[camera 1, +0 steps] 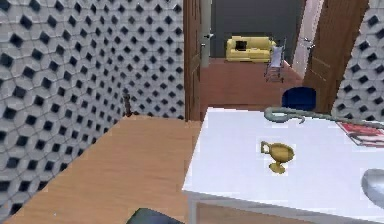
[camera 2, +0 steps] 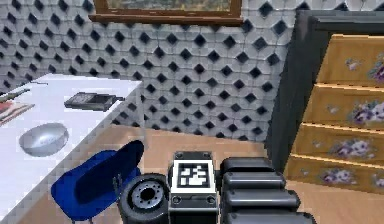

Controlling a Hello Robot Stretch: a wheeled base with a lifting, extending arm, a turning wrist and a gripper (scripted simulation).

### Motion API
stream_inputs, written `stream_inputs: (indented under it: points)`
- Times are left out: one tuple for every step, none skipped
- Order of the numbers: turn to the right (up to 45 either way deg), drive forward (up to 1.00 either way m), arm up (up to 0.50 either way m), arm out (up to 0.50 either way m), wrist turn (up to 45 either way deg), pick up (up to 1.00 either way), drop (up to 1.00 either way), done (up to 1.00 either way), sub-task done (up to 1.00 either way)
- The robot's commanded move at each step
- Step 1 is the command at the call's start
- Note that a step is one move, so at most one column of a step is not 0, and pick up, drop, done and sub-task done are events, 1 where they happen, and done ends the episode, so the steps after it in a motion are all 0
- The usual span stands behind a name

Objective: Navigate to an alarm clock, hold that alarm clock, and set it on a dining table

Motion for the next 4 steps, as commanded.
stream_inputs:
  points:
    - [9.0,0.00,0.00,0.00,0.0,0.00,0.00,0.00,0.00]
    - [0.0,0.30,0.00,0.00,0.0,0.00,0.00,0.00,0.00]
    - [-42.0,0.00,0.00,0.00,0.0,0.00,0.00,0.00,0.00]
    - [0.0,0.00,0.00,0.48,0.0,0.00,0.00,0.00,0.00]
